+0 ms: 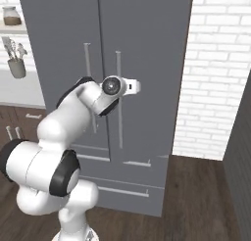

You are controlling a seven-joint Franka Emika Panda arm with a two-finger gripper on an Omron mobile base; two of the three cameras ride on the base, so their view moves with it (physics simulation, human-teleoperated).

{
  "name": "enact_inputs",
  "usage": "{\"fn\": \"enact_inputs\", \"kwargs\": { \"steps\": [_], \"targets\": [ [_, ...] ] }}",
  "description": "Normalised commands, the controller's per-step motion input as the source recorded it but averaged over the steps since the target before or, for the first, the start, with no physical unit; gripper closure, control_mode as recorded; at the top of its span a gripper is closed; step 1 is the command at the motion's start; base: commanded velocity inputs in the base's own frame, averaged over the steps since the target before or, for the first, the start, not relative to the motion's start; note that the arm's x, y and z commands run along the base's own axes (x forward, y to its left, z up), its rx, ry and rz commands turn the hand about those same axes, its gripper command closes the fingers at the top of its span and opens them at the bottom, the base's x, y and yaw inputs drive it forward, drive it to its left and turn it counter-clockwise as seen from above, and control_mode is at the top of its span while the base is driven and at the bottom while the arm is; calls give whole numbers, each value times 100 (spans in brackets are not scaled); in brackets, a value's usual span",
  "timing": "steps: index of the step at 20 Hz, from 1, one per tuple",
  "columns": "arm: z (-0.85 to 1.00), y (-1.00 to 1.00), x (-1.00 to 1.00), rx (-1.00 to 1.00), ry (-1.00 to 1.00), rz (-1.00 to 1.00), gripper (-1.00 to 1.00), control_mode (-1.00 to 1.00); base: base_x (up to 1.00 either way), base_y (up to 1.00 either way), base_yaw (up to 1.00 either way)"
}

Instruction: Take the strawberry from the fridge and place it on top of the pancake, located on the dining counter.

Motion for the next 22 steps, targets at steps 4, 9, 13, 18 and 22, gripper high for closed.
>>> {"fn": "enact_inputs", "kwargs": {
  "steps": [4,9,13,18,22],
  "targets": [
    [14,-88,-36,7,12,-2,100,-100,0,0,0],
    [3,-74,-16,4,11,-1,-100,-100,0,0,0],
    [-5,-5,-4,-1,0,0,-100,-100,0,0,0],
    [14,0,-84,-2,-17,0,-100,-100,0,0,0],
    [52,0,-87,-9,-26,0,-100,-100,0,0,0]
  ]
}}
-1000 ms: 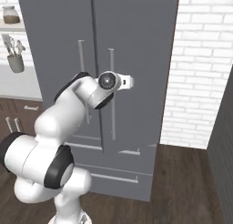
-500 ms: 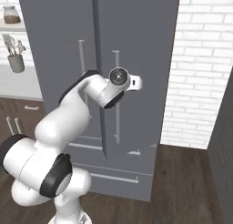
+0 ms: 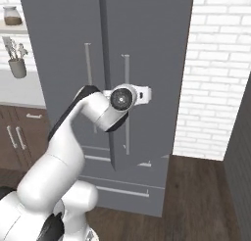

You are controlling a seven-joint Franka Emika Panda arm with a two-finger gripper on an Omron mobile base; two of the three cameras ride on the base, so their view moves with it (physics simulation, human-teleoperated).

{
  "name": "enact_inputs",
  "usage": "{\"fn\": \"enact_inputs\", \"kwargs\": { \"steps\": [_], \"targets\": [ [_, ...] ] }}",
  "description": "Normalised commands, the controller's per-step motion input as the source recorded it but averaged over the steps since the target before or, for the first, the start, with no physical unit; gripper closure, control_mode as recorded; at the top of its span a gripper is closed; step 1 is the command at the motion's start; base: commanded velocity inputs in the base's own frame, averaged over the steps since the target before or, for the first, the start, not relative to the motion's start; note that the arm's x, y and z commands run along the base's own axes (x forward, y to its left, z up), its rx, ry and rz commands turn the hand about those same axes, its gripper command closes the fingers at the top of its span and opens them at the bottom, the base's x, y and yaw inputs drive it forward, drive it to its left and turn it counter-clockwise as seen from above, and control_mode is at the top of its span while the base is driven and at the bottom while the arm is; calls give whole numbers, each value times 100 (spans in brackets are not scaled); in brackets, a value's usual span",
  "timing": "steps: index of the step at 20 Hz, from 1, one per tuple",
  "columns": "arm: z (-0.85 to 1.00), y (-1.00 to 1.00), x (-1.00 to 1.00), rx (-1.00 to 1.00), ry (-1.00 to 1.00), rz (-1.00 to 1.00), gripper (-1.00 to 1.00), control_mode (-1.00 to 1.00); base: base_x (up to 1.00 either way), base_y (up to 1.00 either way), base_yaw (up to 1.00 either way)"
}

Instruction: Take the strawberry from the fridge and place it on top of the pancake, located on the dining counter.

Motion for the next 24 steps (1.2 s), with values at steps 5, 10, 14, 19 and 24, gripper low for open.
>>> {"fn": "enact_inputs", "kwargs": {
  "steps": [5,10,14,19,24],
  "targets": [
    [59,28,-26,-17,-4,0,-100,-100,0,0,0],
    [41,67,0,-31,0,-5,-100,-100,0,0,0],
    [23,75,0,-36,0,-5,-100,-100,0,0,0],
    [5,81,0,-35,3,-8,-100,-100,0,0,0],
    [0,76,4,-30,10,-11,-100,-100,0,0,0]
  ]
}}
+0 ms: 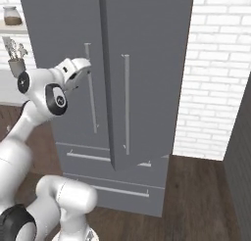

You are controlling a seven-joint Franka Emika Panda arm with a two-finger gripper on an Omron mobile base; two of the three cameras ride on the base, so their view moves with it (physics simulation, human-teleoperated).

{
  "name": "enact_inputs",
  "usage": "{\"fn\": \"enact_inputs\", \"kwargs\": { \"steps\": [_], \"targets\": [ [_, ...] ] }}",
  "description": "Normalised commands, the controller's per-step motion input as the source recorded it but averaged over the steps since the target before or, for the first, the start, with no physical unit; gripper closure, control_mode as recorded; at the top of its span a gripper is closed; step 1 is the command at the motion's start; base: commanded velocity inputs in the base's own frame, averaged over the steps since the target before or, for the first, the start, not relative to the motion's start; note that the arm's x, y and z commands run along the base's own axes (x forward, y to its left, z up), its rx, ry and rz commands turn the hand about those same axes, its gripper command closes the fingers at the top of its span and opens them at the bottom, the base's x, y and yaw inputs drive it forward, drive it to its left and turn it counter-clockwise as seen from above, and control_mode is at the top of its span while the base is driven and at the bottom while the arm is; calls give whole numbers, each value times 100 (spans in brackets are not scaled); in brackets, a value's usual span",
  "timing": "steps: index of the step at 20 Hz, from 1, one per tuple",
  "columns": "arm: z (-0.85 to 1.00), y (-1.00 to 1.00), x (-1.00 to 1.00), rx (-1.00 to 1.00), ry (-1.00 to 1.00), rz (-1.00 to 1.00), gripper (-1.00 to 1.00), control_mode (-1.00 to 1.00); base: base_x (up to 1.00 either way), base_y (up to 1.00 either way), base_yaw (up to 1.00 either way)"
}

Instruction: Take the strawberry from the fridge and place it on top of the pancake, located on the dining counter.

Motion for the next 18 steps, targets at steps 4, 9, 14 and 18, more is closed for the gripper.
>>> {"fn": "enact_inputs", "kwargs": {
  "steps": [4,9,14,18],
  "targets": [
    [0,68,29,-26,15,-13,-100,-100,0,0,0],
    [0,36,56,-20,20,-8,-100,-100,0,0,0],
    [0,-4,63,-11,18,0,-100,-100,0,0,0],
    [-1,-29,58,-3,22,0,-100,-100,0,0,0]
  ]
}}
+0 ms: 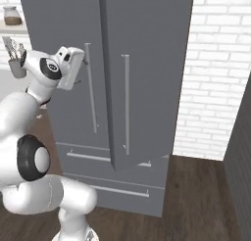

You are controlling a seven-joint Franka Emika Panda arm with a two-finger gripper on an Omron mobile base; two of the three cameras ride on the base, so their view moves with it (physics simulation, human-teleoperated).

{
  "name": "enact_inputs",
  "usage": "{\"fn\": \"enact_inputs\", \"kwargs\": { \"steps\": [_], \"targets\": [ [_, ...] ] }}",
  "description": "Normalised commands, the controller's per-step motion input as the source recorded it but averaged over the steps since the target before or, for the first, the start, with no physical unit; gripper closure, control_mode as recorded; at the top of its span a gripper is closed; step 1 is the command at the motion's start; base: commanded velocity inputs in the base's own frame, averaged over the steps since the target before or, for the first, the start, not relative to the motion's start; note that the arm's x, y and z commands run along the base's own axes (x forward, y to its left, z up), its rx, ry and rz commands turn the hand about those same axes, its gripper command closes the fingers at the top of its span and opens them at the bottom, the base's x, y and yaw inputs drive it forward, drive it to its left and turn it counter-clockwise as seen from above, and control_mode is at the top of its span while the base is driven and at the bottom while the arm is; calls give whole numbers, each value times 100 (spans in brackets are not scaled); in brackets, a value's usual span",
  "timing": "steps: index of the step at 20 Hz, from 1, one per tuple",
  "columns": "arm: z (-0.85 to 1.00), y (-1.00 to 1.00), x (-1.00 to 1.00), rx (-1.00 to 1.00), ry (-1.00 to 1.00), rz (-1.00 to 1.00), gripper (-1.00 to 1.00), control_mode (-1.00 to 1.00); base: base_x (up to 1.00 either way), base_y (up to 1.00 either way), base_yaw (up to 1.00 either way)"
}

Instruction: Take the strawberry from the fridge and place it on top of the pancake, located on the dining counter.

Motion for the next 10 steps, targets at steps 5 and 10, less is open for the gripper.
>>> {"fn": "enact_inputs", "kwargs": {
  "steps": [5,10],
  "targets": [
    [-2,-33,58,-3,20,0,-100,-100,0,0,0],
    [-9,-25,57,-4,13,0,-100,-100,0,0,0]
  ]
}}
